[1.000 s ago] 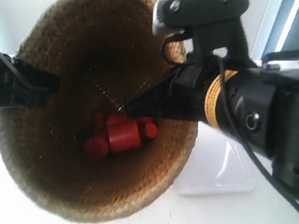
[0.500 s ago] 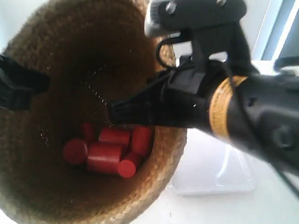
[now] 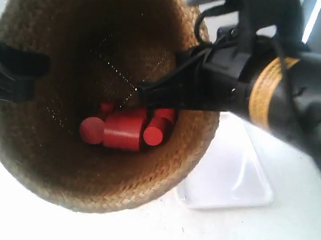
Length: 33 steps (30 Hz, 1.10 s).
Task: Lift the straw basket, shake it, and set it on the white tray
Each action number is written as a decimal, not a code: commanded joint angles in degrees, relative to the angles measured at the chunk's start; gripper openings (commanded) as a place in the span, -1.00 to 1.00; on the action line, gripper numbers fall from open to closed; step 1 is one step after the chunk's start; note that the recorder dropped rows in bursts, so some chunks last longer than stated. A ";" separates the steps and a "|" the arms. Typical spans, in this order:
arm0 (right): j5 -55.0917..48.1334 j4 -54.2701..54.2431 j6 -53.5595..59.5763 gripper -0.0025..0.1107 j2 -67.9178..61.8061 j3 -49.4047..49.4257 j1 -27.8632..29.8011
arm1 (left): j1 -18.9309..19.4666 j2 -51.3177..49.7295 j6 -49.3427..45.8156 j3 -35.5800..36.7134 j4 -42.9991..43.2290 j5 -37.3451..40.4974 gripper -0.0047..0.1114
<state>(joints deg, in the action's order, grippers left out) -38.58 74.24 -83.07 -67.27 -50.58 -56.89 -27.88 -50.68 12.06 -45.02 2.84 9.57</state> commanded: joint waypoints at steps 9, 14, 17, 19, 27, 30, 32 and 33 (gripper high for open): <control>-0.49 -2.42 1.08 -0.96 -1.41 -0.18 0.93 | 0.06 -1.91 6.15 0.68 -0.32 4.67 -0.92; -0.45 -7.42 6.98 -0.96 2.84 -0.65 0.93 | -0.22 0.53 6.01 -2.70 -0.69 4.92 -0.92; -4.28 -8.33 11.49 -0.96 3.34 -0.94 0.93 | -0.09 -0.45 6.14 -3.74 0.37 7.21 -0.92; -4.59 -10.29 14.18 -0.96 3.46 -1.92 1.76 | -0.09 -2.29 8.44 -3.74 0.37 8.00 -0.92; 3.33 -32.04 40.87 -0.96 1.02 -6.58 21.58 | -0.09 -17.17 10.42 -16.10 0.37 16.17 -0.92; 1.64 -45.92 53.91 -0.96 -0.01 -9.27 27.23 | -0.09 -21.41 10.42 -23.12 0.37 22.24 -0.92; -1.34 -53.38 61.32 -0.96 -0.83 -11.53 29.78 | -0.09 -24.05 10.42 -27.08 -0.33 26.29 -0.92; -4.77 -57.04 65.23 -0.96 -1.37 -13.08 31.51 | -0.20 -25.43 10.42 -28.99 -1.29 27.88 -0.92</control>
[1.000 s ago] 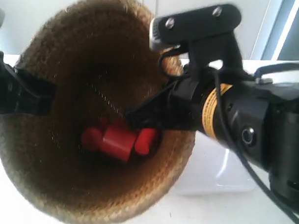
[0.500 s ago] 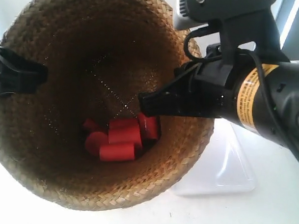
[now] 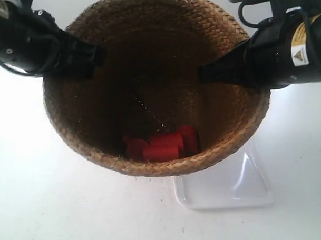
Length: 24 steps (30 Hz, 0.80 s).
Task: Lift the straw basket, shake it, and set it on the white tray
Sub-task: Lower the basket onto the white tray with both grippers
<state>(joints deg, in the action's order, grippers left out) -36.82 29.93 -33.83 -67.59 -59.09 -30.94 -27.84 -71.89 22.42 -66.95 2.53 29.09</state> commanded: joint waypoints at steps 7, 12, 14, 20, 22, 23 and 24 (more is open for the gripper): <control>-23.46 -17.98 28.37 -0.96 -5.11 -14.44 13.76 | -1.10 -10.58 -4.21 -13.68 -12.65 8.15 -0.92; -29.30 -18.92 32.40 -0.96 -8.38 -18.88 18.84 | -4.12 -14.72 -3.35 -16.19 -12.75 7.16 -0.92; -30.99 -21.31 35.59 -0.96 -9.80 -19.68 20.68 | -5.61 -16.94 -2.11 -17.84 -12.75 6.89 -0.92; -32.35 -23.59 38.17 -0.96 -13.22 -20.28 24.05 | -6.64 -22.30 -0.96 -23.34 -12.65 8.06 -0.92; -32.23 -23.68 38.94 -0.96 -13.66 -20.28 24.83 | -6.64 -23.34 -0.96 -24.11 -12.65 8.06 -0.92; -31.88 -23.68 39.11 -0.96 -13.78 -20.28 25.26 | -6.64 -23.76 -0.96 -24.53 -12.65 8.19 -0.92; -31.43 -23.81 39.40 -0.96 -14.13 -20.28 25.56 | -6.64 -24.24 -0.55 -24.53 -12.65 8.19 -0.92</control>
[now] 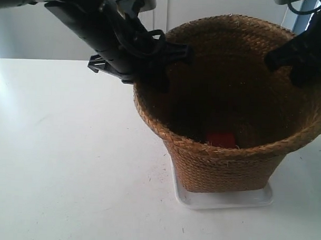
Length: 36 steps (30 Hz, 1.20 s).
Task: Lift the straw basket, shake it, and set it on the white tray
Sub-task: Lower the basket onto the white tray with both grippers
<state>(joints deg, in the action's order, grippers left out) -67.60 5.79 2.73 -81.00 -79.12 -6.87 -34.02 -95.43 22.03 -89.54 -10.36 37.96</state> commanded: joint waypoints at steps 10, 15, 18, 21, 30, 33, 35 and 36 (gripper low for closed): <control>-0.59 -2.59 4.83 -0.96 -5.20 -0.24 1.77 | -0.46 -2.82 0.59 -1.94 0.13 -0.02 -0.92; 0.10 -2.59 5.14 -0.96 -5.42 -0.14 1.77 | -0.46 -2.82 0.59 -1.94 0.13 -0.18 -0.92; 0.27 -2.59 6.27 -0.92 -5.42 -0.14 1.77 | -0.46 -2.82 0.42 -1.94 0.13 -0.56 -0.92; 0.65 -2.59 6.27 -0.75 -5.42 -0.14 1.77 | -0.46 -2.82 0.26 -1.94 0.13 -0.66 -0.91; 2.85 -2.59 6.01 0.08 -5.42 -0.14 1.77 | -0.46 -2.82 0.26 -1.94 0.13 0.58 -0.11; 3.53 -2.59 5.29 0.19 -5.42 -0.14 1.77 | -0.46 -2.82 0.26 -1.94 0.13 0.84 0.15; 3.97 -2.59 4.47 0.23 -5.42 -0.14 1.77 | -0.46 -2.82 0.26 -1.94 0.13 0.59 0.25; 4.10 -2.59 4.47 0.23 -5.42 -0.14 1.77 | -0.46 -2.82 0.14 -1.94 0.26 0.61 0.28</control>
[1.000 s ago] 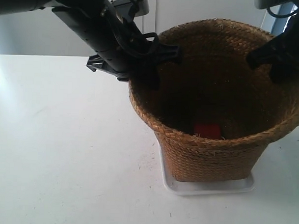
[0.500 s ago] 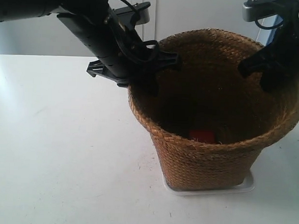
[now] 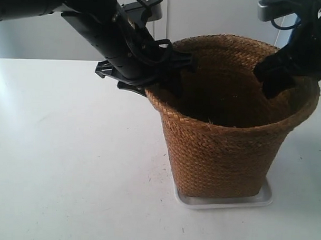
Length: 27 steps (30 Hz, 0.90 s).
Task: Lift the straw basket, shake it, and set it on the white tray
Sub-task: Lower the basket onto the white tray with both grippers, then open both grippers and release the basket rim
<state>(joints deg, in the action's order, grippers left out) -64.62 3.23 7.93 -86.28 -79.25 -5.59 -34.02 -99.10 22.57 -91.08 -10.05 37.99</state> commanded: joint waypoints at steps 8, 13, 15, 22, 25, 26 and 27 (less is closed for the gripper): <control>6.09 0.16 -0.62 0.24 3.54 -0.01 0.50 | -0.46 3.10 -0.52 -0.40 4.62 0.04 0.29; 8.28 0.16 -1.17 0.24 8.73 -0.01 0.50 | -0.46 5.98 -0.52 -0.40 7.54 0.18 0.29; 8.74 0.16 -1.82 0.24 10.77 -0.01 0.50 | -0.46 7.07 -0.52 -0.40 8.24 0.52 0.29; 9.15 -0.07 -2.23 0.24 16.41 0.68 0.50 | -0.46 9.17 -1.76 -0.40 10.41 4.23 0.29; 9.72 -0.07 -3.38 0.24 19.10 3.21 0.50 | -0.46 9.74 -4.06 -0.30 10.54 6.31 0.29; 10.00 -0.27 -3.65 0.24 20.13 4.37 0.50 | -0.46 9.95 -4.91 -0.30 10.54 7.09 0.29; 11.36 -0.41 -3.64 0.24 22.17 6.80 0.50 | -0.46 10.74 -5.89 -0.30 10.54 8.03 0.29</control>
<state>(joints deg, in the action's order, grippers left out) -54.97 3.23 5.01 -66.72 -75.23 -5.59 -34.02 -89.99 18.48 -91.08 0.47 43.72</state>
